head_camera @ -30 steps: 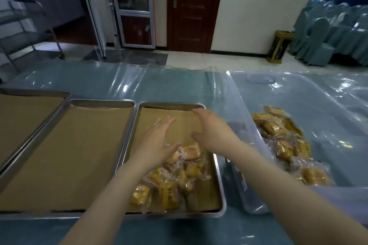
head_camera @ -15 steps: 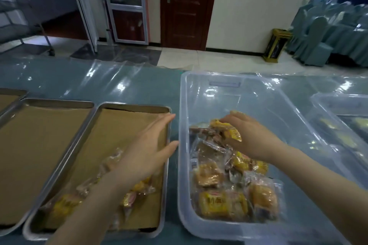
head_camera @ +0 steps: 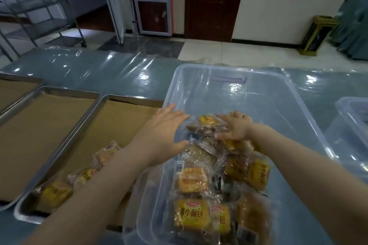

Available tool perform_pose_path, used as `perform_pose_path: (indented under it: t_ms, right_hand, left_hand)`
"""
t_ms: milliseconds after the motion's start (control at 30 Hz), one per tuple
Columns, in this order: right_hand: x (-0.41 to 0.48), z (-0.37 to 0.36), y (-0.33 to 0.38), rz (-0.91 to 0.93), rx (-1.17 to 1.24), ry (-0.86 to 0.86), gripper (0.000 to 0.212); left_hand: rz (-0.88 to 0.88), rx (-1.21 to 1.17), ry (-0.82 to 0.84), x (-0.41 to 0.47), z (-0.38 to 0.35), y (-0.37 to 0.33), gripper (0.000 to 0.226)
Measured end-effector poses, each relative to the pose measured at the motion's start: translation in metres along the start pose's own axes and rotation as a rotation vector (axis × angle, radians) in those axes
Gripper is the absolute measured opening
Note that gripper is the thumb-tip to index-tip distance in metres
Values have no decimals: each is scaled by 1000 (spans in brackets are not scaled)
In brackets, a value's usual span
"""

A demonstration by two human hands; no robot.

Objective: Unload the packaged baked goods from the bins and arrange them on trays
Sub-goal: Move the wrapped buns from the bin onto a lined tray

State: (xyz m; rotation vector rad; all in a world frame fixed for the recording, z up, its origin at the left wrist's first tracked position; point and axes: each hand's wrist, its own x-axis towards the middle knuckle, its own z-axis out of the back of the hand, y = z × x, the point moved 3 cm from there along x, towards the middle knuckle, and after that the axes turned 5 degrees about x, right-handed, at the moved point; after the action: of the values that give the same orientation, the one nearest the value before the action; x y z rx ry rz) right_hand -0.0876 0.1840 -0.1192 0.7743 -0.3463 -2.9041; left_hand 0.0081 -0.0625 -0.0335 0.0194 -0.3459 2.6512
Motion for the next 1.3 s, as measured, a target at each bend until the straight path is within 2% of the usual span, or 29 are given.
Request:
perform_pose_path:
  t_ms: [67, 133, 300, 600, 733, 867, 967, 1067, 1133, 1200, 1233, 1300]
  right_hand:
    - [3, -18, -3, -1, -101, 89, 135]
    - [4, -26, -12, -15, -109, 59, 134]
    - [2, -22, -22, -2, 33, -133, 71]
    - [-32, -4, -4, 15, 21, -275, 18]
    - [-56, 18, -1, 38, 52, -365, 18]
    - [-86, 35, 4, -5, -97, -313, 12]
    - [-104, 21, 5, -40, -275, -189, 20]
    - [-108, -12, 6, -104, -367, -76, 32]
    - [-105, -29, 7, -153, -337, -10, 59]
    - [-98, -43, 6, -169, -297, 47, 102]
    - [-95, -49, 4, -166, -296, 58, 114]
    - [-85, -59, -1, -154, -318, 36, 116]
  left_hand:
    - [5, 22, 1, 0, 1, -2, 67]
    - [12, 42, 14, -2, 1, -3, 65]
    - [1, 81, 31, -4, 3, -6, 61]
    - [-1, 188, 80, -2, 3, -7, 63]
    - [-2, 268, 128, -3, 3, -8, 65]
    - [-40, 498, 187, 8, -2, -21, 64]
    - [-120, 503, 273, 23, -21, -49, 58]
    - [-83, 401, 539, 33, -53, -63, 66]
    - [-2, 352, 715, 33, -73, -62, 80]
    - [43, 375, 797, 28, -90, -61, 89]
    - [45, 398, 815, 25, -97, -61, 92]
    - [45, 408, 853, 20, -109, -62, 101]
